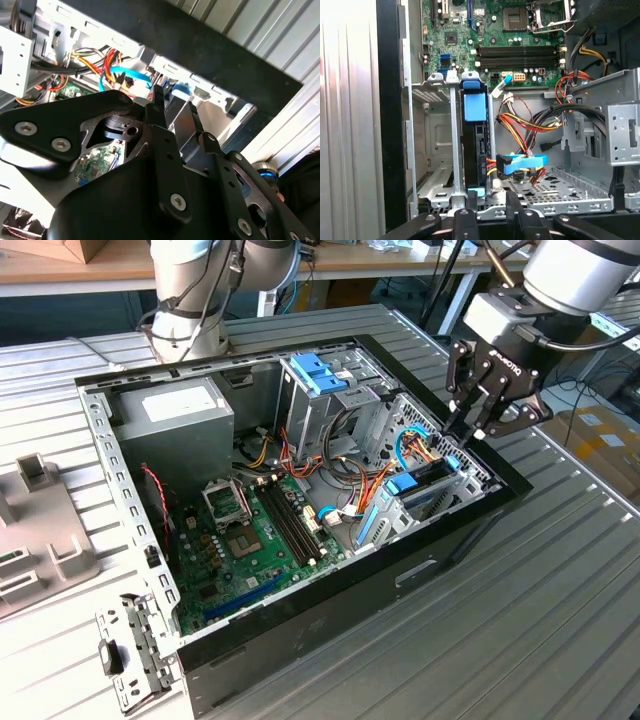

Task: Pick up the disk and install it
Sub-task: 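Insert the second disk wire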

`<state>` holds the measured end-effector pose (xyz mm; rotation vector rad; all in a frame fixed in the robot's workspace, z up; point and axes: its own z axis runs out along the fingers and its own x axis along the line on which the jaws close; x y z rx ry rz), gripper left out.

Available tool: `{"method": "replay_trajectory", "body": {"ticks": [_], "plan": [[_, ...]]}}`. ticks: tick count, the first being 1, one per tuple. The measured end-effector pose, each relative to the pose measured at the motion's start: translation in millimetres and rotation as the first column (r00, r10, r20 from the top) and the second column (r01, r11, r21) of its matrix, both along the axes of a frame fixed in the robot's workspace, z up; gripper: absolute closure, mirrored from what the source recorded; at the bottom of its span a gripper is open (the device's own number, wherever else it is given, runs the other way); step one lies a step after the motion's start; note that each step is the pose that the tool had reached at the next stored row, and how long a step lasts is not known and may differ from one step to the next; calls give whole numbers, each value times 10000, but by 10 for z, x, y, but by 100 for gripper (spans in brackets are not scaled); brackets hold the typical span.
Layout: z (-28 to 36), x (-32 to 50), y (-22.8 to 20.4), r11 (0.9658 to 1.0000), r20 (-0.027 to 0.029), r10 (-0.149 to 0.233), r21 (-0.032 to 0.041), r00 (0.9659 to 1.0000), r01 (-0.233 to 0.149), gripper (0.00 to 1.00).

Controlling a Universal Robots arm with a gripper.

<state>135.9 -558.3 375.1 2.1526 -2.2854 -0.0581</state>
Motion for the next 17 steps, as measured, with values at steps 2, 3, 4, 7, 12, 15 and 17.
{"method": "replay_trajectory", "body": {"ticks": [2, 3, 4, 7, 12, 15, 17], "plan": [[0, -39, 14, 10000, 0, 1, 5, 10000, -1, 64], [0, -63, 21, 10000, 0, -1, 8, 10000, 1, 64], [-1, -78, 27, 10000, 0, 0, 11, 10000, 0, 64], [-12, -139, 51, 10000, 0, 0, 19, 10000, 0, 64], [-39, -194, 53, 10000, 0, 0, 23, 10000, 0, 64], [-49, -210, 53, 10000, 0, 0, 22, 10000, 0, 64], [-66, -216, 51, 10000, 0, 1, 23, 10000, -1, 64]]}}
